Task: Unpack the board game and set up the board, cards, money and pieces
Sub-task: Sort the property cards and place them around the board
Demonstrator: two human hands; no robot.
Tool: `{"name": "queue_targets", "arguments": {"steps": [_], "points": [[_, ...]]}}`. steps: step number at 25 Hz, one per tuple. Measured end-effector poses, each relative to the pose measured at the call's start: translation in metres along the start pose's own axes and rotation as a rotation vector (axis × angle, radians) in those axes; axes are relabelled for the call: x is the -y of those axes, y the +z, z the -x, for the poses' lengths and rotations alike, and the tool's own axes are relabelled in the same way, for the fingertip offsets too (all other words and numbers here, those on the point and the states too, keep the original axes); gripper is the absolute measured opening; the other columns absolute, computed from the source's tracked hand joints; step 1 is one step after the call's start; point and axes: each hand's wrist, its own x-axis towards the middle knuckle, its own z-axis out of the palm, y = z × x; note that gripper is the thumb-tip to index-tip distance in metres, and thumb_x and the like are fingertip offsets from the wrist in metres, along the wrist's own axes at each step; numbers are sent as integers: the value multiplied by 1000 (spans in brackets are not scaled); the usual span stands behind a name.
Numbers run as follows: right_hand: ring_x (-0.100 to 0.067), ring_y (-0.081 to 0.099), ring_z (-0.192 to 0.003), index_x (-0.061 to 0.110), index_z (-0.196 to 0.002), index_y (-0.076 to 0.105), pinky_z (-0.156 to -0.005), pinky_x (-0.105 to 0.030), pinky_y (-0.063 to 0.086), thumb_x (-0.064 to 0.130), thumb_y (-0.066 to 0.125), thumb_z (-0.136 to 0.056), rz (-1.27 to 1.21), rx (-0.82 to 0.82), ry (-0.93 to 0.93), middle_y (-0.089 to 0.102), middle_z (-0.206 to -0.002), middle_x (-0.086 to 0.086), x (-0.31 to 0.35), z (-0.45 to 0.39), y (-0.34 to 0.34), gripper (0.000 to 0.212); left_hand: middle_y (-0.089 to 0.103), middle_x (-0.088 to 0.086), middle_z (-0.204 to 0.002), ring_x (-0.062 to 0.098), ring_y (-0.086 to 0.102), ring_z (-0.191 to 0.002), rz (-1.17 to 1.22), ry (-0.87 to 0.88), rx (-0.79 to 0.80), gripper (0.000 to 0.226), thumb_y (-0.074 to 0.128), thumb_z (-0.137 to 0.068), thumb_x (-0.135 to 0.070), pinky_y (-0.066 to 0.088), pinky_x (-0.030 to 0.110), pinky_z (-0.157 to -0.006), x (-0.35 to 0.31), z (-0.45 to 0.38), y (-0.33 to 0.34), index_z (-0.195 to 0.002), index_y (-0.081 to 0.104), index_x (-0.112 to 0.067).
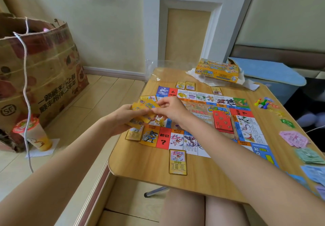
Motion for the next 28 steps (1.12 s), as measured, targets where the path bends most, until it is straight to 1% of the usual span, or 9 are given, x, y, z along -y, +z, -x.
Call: {"name": "queue_targets", "arguments": {"steps": [3,6,9,13,15,17,20,24,28], "points": [[-13,57,-68,0,-111,59,-61,-23,47,10,70,-82,-8,-243,1,60,-89,-7,-4,1,-21,33,72,16,-90,20,71,-71,218,-22,5,28,48,-96,-22,59,29,-67,-3,-7,9,-110,56,0],[-8,50,-69,6,-91,66,-66,-17,39,9,66,-84,217,-503,-314,56,-83,3,-6,7,-41,8,70,22,-100,25,72,-79,323,-98,-9,28,45,-97,-16,60,30,-65,-4,-13,17,-116,48,5],[-8,49,-73,6,-80,67,-66,-18,40,4,66,-82,498,-327,-573,56,-88,0,-14,18,-42,3,71,17,-95,20,72,-72,289,-99,37,23,47,-96,-16,58,25,-66,-4,-15,31,-110,52,2],[-8,44,-91,10,-96,72,-72,-20,35,7,66,-83,682,-87,-649,57,-102,-6,-33,25,-43,15,69,13,-91,19,68,-70,103,-15,-25,33,61,-87,-10,55,23,-62,-3,-22,41,-117,53,1],[-9,44,-96,14,-106,70,-75,-18,37,8,64,-84,641,-48,-608,52,-111,-3,-36,26,-50,23,67,16,-98,22,69,-73,82,9,-38,35,62,-85,-7,57,27,-61,-5,-22,41,-118,52,3],[-15,46,-110,16,-113,66,-89,-28,43,12,63,-86,542,-86,-488,48,-121,-2,-36,25,-59,27,68,15,-94,21,70,-68,74,22,-23,23,59,-87,-5,58,27,-58,-9,-20,42,-109,54,1],[-21,24,-138,24,-134,48,-112,-40,22,33,62,-87,656,34,-217,32,-147,-1,-42,25,-67,50,68,14,-92,21,70,-69,22,5,-69,20,59,-87,-4,58,27,-54,-9,-19,42,-105,52,-2],[-22,5,-145,28,-147,25,-116,-44,13,47,59,-87,820,223,-32,6,-158,-2,-63,23,-69,72,65,16,-94,24,66,-77,2,-50,-150,16,59,-87,-1,57,29,-54,-4,-20,41,-100,50,-3],[-21,4,-145,29,-147,24,-117,-44,13,49,58,-86,801,251,-22,4,-158,0,-67,21,-73,73,65,17,-97,25,67,-76,3,-51,-159,23,59,-87,-2,58,29,-53,-7,-23,43,-107,49,-1]]}}
